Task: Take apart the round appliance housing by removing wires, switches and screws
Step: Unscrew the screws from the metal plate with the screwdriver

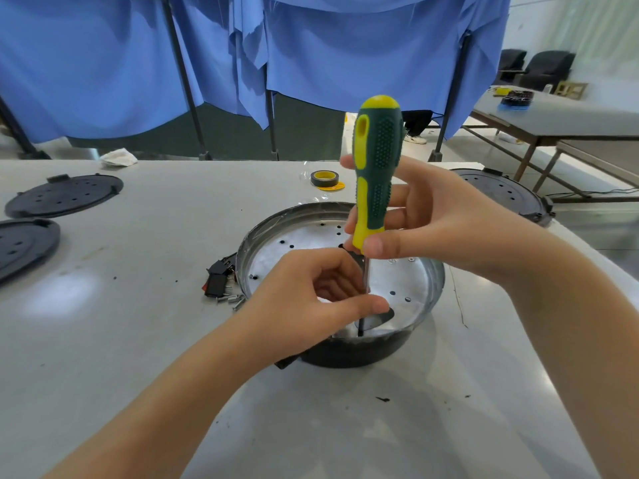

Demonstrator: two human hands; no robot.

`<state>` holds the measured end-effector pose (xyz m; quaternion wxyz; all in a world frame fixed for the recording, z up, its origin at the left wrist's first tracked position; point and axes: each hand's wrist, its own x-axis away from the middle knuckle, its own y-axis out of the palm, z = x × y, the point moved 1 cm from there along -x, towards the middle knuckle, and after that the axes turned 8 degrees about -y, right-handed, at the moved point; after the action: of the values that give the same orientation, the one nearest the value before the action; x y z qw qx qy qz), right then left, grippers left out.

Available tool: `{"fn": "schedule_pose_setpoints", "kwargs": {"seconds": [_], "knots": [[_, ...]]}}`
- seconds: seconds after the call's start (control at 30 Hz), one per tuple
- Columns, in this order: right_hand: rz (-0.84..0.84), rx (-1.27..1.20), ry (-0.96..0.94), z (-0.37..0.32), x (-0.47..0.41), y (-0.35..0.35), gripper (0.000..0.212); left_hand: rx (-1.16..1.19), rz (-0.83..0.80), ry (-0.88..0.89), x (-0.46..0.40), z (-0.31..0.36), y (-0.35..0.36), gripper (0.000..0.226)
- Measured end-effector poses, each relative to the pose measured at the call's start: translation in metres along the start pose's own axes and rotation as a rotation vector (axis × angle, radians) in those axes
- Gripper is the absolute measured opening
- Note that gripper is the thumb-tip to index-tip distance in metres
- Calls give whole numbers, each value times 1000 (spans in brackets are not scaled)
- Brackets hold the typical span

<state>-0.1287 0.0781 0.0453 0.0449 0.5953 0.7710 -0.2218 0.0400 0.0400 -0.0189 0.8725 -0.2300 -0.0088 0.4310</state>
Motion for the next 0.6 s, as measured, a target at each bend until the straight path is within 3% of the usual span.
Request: {"fn": "schedule_pose_setpoints", "kwargs": {"seconds": [0.13, 0.23, 0.4, 0.6], "knots": [[-36, -47, 9, 0, 2, -5, 80, 6, -111, -1, 3, 0, -2, 18], [-77, -47, -1, 1, 4, -6, 74, 30, -50, -26, 2, 2, -1, 9], [-40, -32, -1, 4, 0, -3, 70, 24, 43, -34, 0, 0, 1, 18], [-124, -5, 7, 2, 4, -7, 69, 13, -145, -13, 2, -1, -2, 20]]}}
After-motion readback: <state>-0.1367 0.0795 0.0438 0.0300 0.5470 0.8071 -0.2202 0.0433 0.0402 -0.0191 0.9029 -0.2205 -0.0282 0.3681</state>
